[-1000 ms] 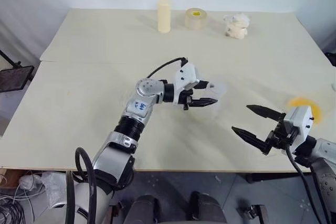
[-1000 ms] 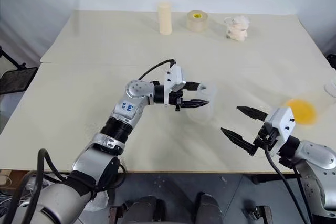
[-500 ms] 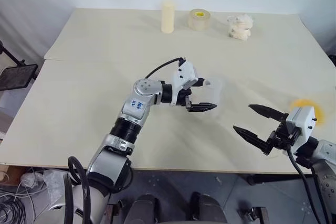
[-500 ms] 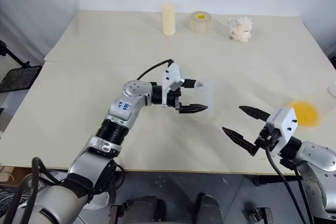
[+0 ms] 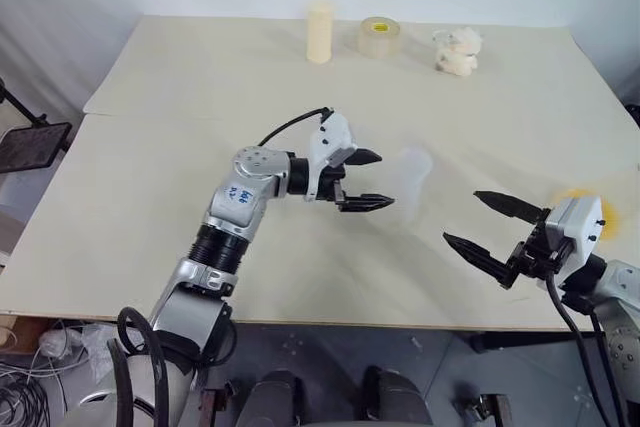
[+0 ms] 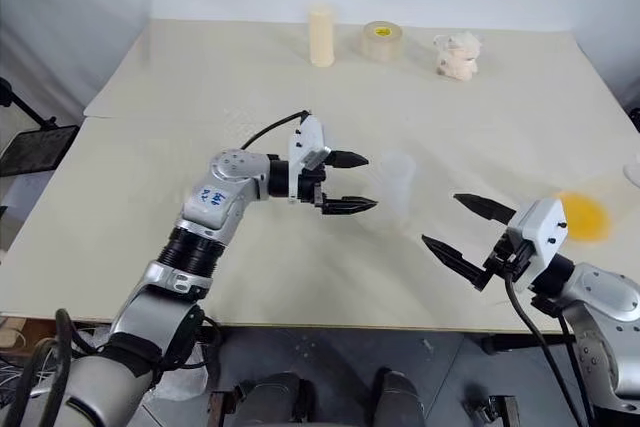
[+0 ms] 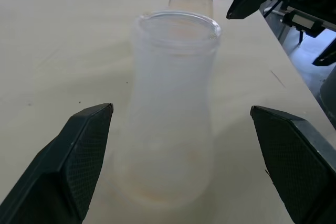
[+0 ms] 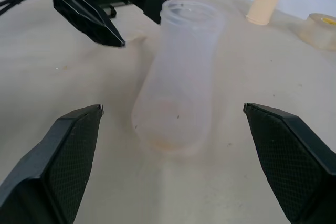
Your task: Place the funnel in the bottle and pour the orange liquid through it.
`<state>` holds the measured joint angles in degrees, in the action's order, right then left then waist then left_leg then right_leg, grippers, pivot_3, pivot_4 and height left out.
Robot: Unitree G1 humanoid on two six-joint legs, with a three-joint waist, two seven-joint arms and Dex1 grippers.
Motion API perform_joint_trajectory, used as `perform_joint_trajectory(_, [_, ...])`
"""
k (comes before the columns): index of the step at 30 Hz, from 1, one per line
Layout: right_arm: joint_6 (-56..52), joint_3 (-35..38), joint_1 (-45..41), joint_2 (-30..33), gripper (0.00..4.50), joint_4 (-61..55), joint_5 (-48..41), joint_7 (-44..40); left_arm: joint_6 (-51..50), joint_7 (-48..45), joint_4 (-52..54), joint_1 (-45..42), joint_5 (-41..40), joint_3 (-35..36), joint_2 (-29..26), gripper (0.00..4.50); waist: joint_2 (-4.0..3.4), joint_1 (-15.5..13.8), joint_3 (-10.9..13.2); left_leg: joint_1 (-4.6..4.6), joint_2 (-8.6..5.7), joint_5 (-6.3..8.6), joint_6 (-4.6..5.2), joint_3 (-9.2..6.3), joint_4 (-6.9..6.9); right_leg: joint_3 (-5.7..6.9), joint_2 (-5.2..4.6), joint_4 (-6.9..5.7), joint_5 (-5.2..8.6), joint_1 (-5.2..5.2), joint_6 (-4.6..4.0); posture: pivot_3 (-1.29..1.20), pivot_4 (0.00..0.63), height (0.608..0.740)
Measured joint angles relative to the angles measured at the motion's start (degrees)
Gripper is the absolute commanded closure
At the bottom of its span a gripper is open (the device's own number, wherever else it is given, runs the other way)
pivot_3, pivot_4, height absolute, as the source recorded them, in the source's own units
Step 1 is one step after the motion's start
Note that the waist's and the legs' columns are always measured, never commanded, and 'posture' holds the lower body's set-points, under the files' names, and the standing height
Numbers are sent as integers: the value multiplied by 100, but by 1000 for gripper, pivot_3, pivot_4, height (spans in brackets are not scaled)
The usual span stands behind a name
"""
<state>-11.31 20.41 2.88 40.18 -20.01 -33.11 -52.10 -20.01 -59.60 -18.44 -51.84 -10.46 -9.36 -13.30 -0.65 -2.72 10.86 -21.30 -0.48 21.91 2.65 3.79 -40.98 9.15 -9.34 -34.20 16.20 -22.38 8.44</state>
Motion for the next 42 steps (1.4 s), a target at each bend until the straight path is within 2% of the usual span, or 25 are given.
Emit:
perform_joint_trajectory(6, [-25, 1, 258, -3, 0, -22, -14, -50, -536, -183, 853, 576, -613, 792, -1122, 40, -1, 64, -1, 3, 11, 1, -1, -12, 0, -3, 0, -16, 0, -6, 0, 0, 150, 740])
perform_joint_trajectory(10, [-59, -1, 241, -1, 0, -42, -42, -102, -822, -135, 1318, 896, -967, 1197, -1508, 40, -1, 24, -1, 3, 18, 1, -1, -20, -8, -7, -5, -17, 0, 1, 0, 0, 150, 740])
perform_joint_trajectory(15, [-133, -29, 194, 15, 0, -13, -88, -248, -756, -63, 1794, 1990, -1053, 1719, -2200, 40, -5, 111, -3, 10, 18, 2, -3, -17, 1, -7, -3, -19, 0, -2, 0, 0, 150, 740])
perform_joint_trajectory(24, [-149, -168, -168, 27, 0, 264, -82, -487, -284, 273, 2039, 3735, -1154, 2759, -2757, 40, -4, 117, -3, 12, 25, 3, -5, -20, -2, -11, -6, -24, 0, -1, -1, 0, 150, 740])
perform_joint_trajectory(28, [-148, -205, -266, 27, 0, 384, -77, -562, -179, 376, 2107, 4165, -1173, 2965, -2803, 40, -4, 103, -3, 12, 25, 3, -5, -20, -4, -11, -7, -24, 0, 1, -1, 0, 150, 740])
perform_joint_trajectory(33, [-144, -218, -417, 27, 0, 480, -46, -606, 122, 547, 2052, 4022, -1105, 2863, -2800, 40, -4, 98, -3, 13, 24, 3, -5, -20, -4, -10, -7, -26, 0, 1, -1, 0, 150, 740])
perform_joint_trajectory(37, [-139, -283, -468, 26, 0, 487, -2, -607, 726, 753, 1491, 2986, -581, 2164, -2694, 40, -3, 36, -5, 15, 11, 3, -5, -10, -9, -12, -7, -29, 0, 2, 0, 0, 150, 740])
perform_joint_trajectory(42, [-135, -367, -438, 16, 0, 439, 14, -539, 1644, 692, 54, 1665, 15, 1354, -2365, 40, -2, 56, -6, 12, -6, 3, -5, 7, -5, -5, -5, -33, 0, -4, -1, 0, 150, 740])
